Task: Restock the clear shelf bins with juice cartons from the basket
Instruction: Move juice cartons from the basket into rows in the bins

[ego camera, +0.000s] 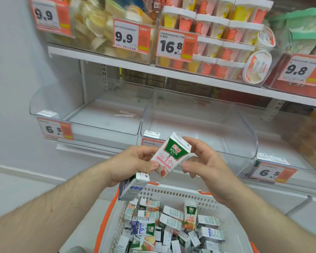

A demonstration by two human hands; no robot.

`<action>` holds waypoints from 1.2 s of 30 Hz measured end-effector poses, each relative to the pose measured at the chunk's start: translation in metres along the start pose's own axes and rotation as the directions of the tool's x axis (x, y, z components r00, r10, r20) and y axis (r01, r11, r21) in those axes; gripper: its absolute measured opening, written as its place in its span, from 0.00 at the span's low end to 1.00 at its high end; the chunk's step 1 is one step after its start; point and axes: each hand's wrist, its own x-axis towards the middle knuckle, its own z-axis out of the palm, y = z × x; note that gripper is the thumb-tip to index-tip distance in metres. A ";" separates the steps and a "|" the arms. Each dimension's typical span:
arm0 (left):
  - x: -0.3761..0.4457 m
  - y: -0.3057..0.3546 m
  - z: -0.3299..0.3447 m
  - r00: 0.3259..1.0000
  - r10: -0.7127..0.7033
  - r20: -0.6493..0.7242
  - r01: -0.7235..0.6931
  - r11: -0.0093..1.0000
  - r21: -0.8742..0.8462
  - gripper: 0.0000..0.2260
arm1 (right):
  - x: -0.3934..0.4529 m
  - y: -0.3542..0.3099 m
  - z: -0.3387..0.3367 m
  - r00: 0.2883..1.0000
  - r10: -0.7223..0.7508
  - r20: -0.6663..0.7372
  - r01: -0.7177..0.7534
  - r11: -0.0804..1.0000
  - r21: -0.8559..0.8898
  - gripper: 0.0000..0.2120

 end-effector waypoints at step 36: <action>-0.058 -0.041 -0.154 0.593 -0.319 -0.739 0.097 0.940 -0.328 0.40 | 0.268 -0.009 0.270 0.905 0.264 0.332 -0.190 0.952 -0.240 0.15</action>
